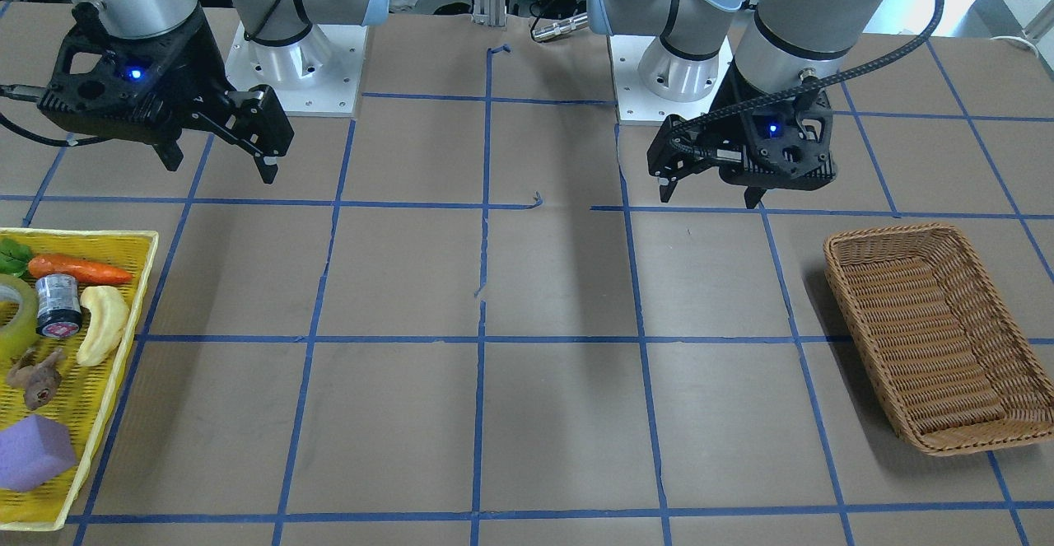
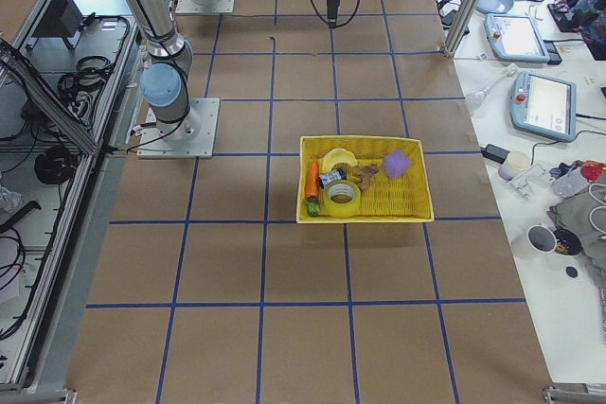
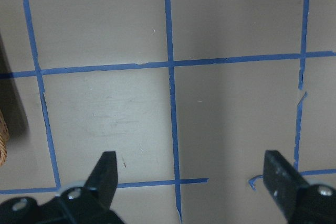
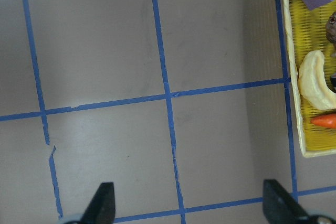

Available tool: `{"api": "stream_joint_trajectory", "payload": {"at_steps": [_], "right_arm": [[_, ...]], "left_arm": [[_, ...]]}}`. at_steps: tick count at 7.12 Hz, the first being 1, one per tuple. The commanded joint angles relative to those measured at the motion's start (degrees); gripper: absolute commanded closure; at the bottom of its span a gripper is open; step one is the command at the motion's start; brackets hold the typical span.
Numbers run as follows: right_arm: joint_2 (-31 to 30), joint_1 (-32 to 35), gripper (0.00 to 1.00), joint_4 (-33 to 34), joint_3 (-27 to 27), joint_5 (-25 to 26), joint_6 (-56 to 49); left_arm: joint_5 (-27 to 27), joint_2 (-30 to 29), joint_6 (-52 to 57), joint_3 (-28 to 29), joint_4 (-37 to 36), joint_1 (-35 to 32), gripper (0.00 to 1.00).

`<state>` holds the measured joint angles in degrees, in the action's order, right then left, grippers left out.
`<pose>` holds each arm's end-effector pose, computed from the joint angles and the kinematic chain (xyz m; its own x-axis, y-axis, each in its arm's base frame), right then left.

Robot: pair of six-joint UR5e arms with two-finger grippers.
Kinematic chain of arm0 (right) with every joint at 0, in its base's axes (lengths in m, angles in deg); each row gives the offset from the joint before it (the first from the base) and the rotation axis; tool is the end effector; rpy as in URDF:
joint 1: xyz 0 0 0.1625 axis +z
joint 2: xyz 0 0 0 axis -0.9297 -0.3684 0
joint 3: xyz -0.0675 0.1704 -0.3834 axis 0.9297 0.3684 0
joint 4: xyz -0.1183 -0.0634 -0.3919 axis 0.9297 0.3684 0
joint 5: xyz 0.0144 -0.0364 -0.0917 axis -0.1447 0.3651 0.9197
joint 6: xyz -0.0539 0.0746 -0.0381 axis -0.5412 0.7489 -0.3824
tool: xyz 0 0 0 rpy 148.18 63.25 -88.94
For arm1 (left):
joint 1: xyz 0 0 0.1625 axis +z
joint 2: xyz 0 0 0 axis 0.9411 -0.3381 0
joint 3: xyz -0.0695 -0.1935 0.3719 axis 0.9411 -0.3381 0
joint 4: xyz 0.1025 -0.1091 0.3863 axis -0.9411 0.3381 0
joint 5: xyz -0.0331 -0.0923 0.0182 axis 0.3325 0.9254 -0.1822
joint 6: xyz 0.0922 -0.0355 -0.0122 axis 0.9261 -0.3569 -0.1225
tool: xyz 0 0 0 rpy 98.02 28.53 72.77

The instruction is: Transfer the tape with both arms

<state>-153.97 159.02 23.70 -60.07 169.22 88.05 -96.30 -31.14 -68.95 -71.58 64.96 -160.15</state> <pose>0.1348 -0.5013 0.5073 -0.9922 0.1205 0.0306 0.1176 0.9896 -0.0826 -0.1341 -0.5112 0.4721 -0.9987 0.0488 0.0133 0.0483 0.9983 -0.0326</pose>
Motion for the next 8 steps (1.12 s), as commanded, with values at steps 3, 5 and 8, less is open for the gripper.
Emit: {"api": "stream_joint_trajectory", "payload": {"at_steps": [3,5,8], "right_arm": [[0.22,0.94,0.0,0.08,-1.61,-0.77,-0.18],[0.22,1.64,0.0,0.17,-0.91,-0.85,-0.97],[0.31,1.91,0.0,-0.35,-1.69,-0.68,-1.24]], "left_arm": [[-0.07,0.0,0.12,0.0,-0.01,0.09,0.0],[-0.07,0.0,0.12,0.0,-0.01,0.09,0.0],[0.02,0.0,-0.05,0.0,-0.1,0.09,0.0]]}}
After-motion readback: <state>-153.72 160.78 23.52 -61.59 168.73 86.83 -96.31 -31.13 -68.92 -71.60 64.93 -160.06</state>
